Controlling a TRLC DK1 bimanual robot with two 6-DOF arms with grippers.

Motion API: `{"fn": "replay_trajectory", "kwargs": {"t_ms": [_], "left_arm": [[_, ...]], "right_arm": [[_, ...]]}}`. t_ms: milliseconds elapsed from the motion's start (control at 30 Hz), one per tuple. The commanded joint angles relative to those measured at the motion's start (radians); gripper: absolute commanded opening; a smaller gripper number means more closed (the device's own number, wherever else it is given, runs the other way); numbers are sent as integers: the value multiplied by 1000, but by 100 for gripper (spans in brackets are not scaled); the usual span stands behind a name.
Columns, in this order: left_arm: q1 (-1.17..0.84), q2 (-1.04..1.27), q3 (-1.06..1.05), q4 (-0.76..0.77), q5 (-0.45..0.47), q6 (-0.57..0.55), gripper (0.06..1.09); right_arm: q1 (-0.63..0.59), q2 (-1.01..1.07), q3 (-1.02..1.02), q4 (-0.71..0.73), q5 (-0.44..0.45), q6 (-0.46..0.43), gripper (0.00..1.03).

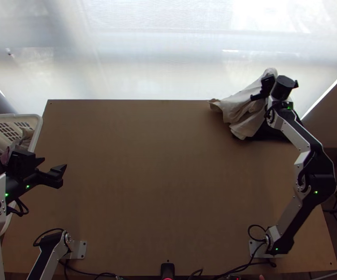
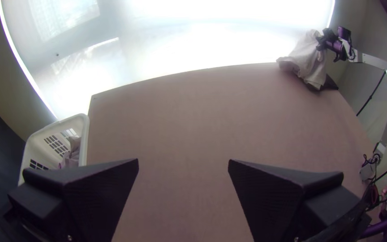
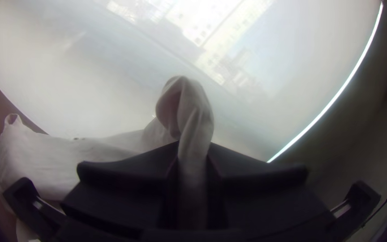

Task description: Fold the t-shirt

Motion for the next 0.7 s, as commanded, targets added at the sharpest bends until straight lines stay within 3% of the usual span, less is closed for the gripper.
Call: {"fn": "replay_trajectory", "kwargs": {"t_ms": [0, 667], "left_arm": [[-10, 14, -5, 12, 2, -2, 103], [-53, 12, -35, 13, -5, -6, 103]], "right_arm": [[-75, -24, -21, -15, -27, 23, 3], [-289, 67, -126, 25, -56, 35, 3]]}}
